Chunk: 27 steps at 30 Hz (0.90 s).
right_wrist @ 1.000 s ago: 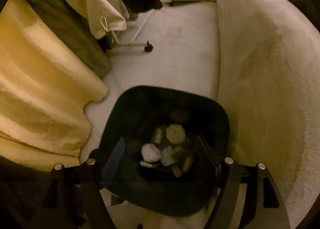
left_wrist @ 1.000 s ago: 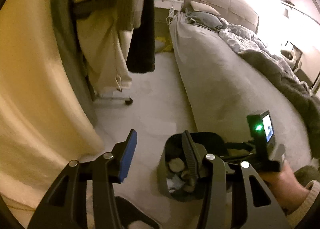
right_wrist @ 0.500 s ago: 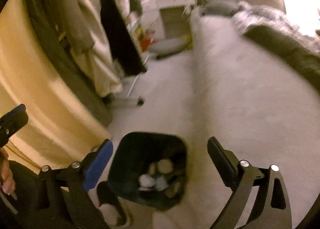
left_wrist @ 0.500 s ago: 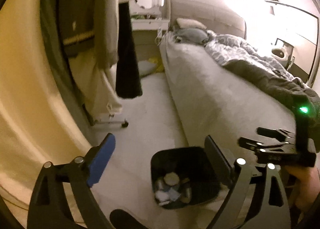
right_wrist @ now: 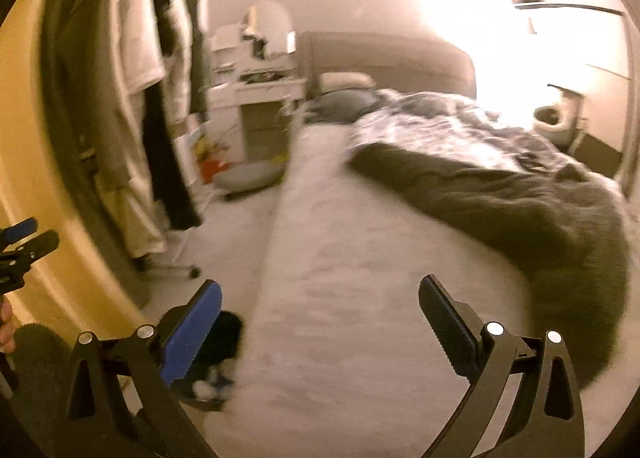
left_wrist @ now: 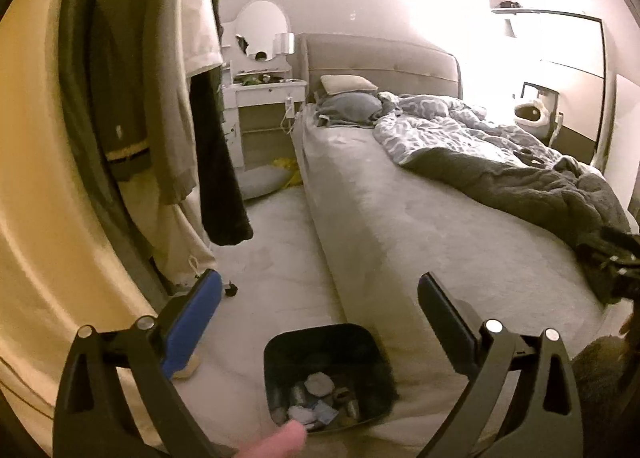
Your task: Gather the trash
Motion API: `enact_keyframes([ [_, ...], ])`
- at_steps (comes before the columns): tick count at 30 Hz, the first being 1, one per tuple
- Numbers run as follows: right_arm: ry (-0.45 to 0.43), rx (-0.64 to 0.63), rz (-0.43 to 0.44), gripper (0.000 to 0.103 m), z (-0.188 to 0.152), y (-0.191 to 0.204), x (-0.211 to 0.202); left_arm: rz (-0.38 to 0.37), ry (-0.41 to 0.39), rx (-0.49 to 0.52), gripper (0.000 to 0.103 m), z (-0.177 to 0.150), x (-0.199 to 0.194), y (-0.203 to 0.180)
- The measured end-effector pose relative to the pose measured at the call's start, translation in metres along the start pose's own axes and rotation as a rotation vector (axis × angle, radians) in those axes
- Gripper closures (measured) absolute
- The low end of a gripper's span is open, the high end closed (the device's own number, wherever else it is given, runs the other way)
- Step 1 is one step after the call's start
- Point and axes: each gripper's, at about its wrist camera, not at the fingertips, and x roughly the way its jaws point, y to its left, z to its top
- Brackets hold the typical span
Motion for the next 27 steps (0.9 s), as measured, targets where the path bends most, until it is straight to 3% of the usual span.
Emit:
enact_keyframes([
  [6,-0.033,0.08,-0.084,0.003,-0.021,-0.063,-0.041,-0.05,0.013,0.034,0.003,-0.007,0.002,-0.014],
  [14,-0.043,0.059,-0.141,0.003,-0.047,-0.096,-0.067,-0.043,0.06,0.061,0.003,-0.037,0.021,-0.032],
  [18,-0.032,0.08,-0.127,0.003,-0.064,-0.112,-0.068,-0.058,0.038,0.021,0.003,-0.037,0.018,-0.031],
  [27,-0.039,0.064,-0.03,0.003,-0.068,-0.114,-0.068,-0.047,0.049,0.034,0.003,-0.04,0.023,-0.035],
])
